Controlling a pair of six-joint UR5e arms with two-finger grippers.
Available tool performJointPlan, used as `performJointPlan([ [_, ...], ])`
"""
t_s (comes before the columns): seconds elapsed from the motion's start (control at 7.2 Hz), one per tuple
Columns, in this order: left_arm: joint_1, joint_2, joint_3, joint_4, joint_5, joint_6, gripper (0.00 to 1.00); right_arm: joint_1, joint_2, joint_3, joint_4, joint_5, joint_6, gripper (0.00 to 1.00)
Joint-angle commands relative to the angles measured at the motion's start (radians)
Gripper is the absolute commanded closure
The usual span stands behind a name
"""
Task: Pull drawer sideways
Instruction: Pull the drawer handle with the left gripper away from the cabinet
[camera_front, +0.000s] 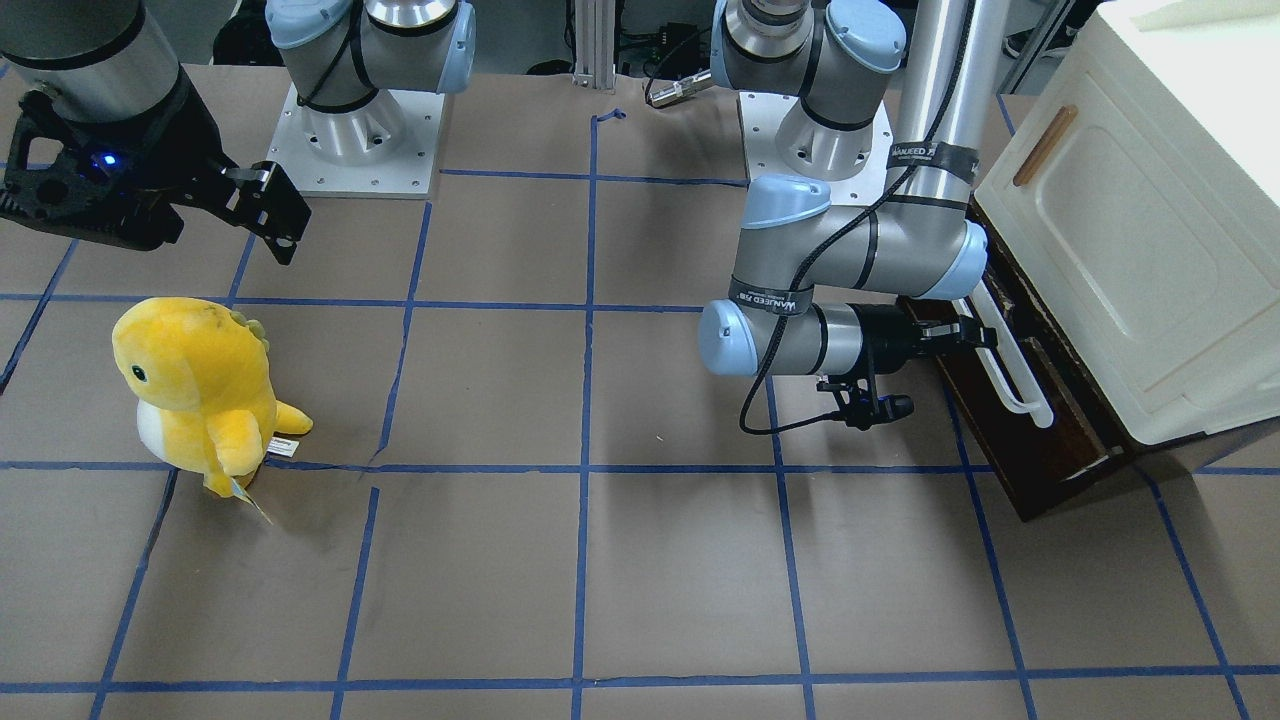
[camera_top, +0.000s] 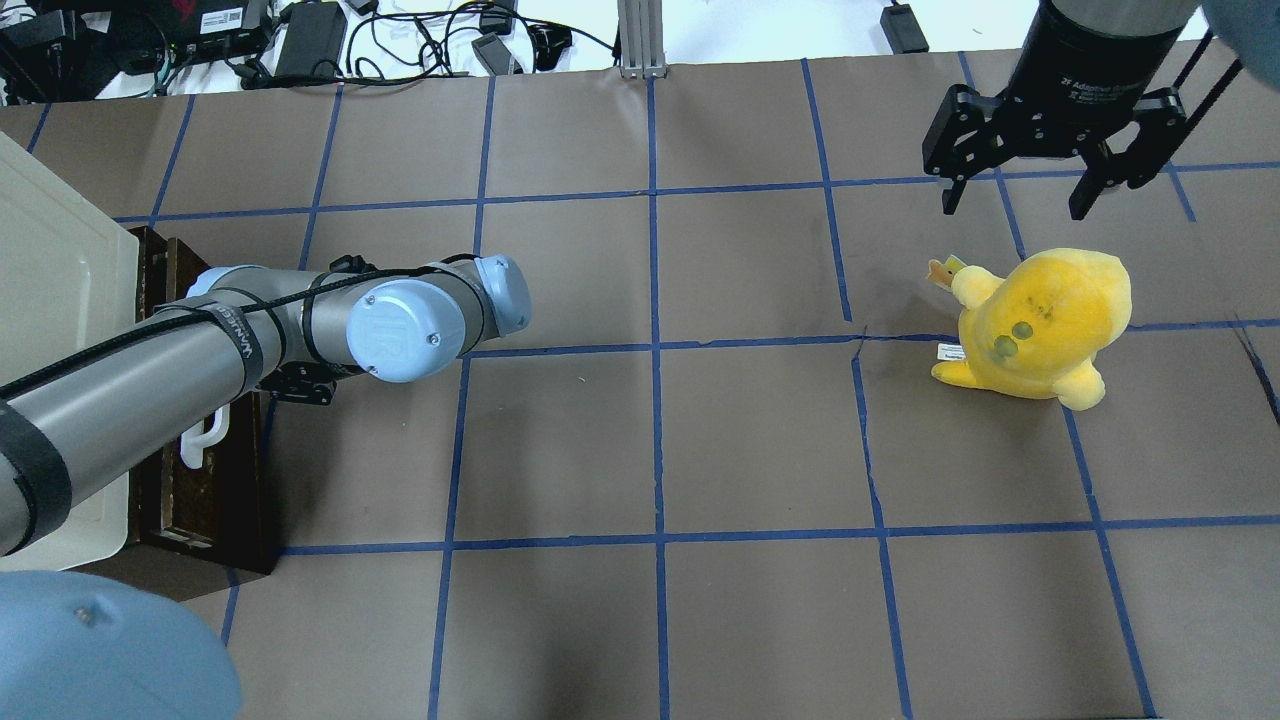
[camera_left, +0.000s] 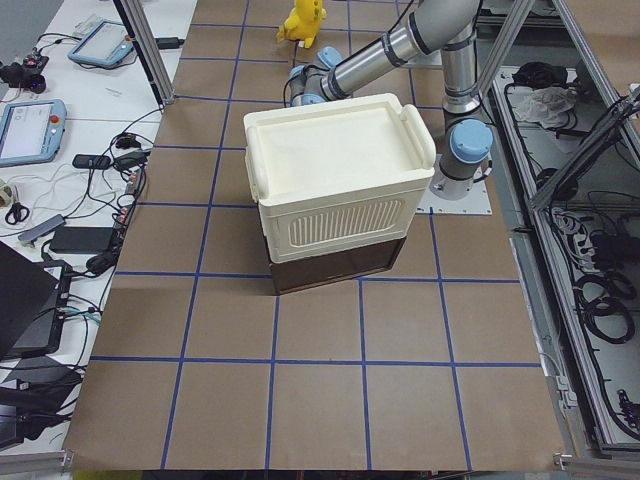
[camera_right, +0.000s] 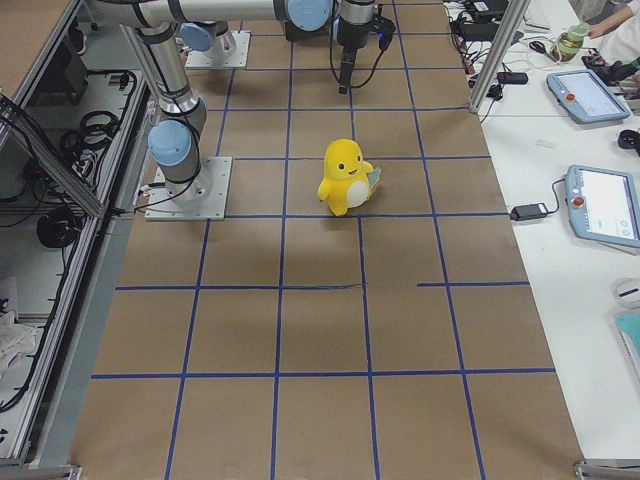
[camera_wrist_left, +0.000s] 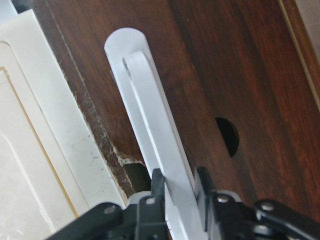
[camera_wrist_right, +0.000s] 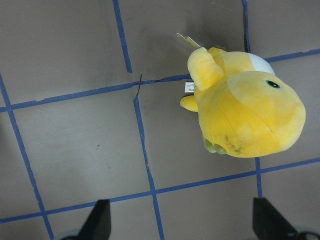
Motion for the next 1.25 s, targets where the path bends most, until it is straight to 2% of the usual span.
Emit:
performJointPlan([
  [0.0, -0.016, 0.002, 0.0, -0.001, -0.001, 0.0, 0.69, 0.001, 0.0, 0.0, 0.0, 0.0, 0.0, 0.0],
  [1.11, -0.058, 0.004, 0.003, 0.001, -0.013, -0.003, 0.69, 0.001, 0.0, 0.0, 0.0, 0.0, 0.0, 0.0],
])
